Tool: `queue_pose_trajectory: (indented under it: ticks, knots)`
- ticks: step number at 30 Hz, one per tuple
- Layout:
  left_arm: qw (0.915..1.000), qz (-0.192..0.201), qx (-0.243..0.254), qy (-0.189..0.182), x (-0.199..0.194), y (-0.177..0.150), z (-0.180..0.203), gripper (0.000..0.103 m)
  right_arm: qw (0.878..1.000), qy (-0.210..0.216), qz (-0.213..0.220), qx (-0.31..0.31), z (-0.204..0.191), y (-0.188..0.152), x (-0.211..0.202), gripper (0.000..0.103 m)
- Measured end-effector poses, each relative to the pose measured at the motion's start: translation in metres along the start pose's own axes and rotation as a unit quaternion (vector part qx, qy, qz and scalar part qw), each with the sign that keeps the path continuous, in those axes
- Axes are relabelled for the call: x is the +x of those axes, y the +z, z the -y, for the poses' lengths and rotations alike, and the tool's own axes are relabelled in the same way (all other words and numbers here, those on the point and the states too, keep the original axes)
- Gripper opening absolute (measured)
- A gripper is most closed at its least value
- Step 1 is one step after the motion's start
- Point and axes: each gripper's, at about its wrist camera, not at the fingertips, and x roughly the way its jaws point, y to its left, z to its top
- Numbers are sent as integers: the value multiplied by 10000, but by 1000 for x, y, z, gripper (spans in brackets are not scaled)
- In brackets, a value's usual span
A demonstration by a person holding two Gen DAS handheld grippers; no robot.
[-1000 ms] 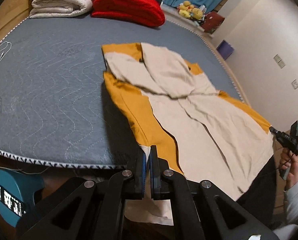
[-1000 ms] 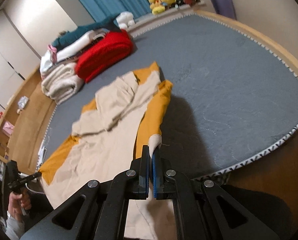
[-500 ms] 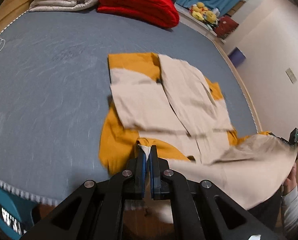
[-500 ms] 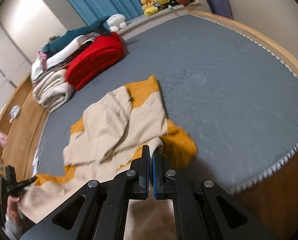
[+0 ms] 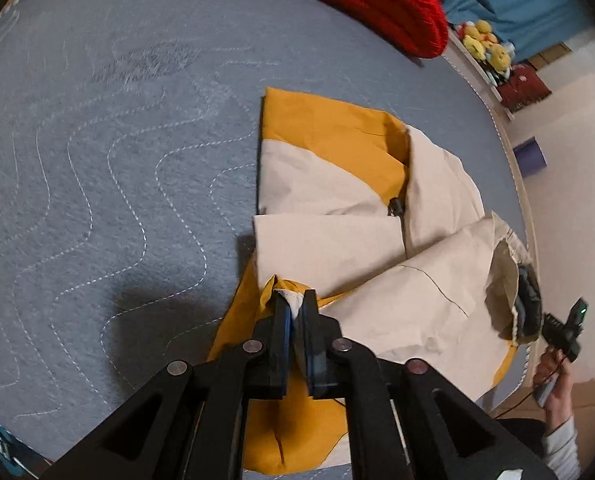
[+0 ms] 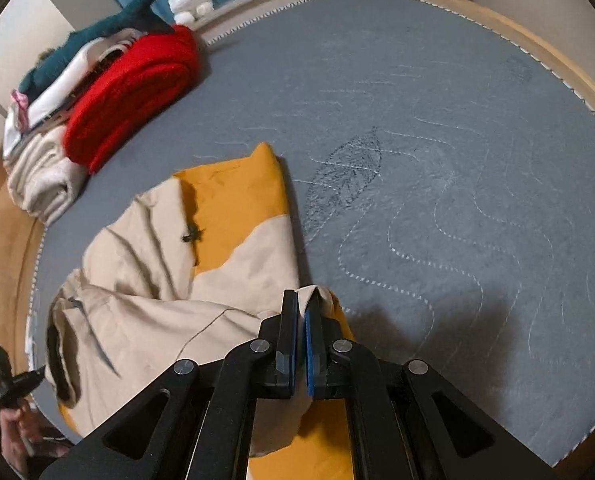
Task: Fold large clothes
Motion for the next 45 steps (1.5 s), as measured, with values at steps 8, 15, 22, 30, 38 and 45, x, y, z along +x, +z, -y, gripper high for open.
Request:
queue_pose_trajectory:
  ticks: [8,15,22,30,38,45]
  knots:
    - [9981,552,-253,-89,-40,-7,-25,15,9994,241,158,192,10,3,-5,14]
    - [9992,361,151,107,-43,-30,-26,32,9982,-112,574,155,20,-10,-37,40]
    - [9947,4,833,595,-14,-31,3,52,9995,-246,-160,-66,22,-24,-10,50]
    - [9779,93,1451,1501,19,-17,25,56,9941,-256,-1005,-302,18,-31,45,51]
    - [9757,659,1721,1186,4,2,46,6,9980,-153,-456,-405,5,-15,29,5]
    - [9734,1920,1022,721,-37,30,35,3,9939,246,1030,-295,-9,4,-30,3]
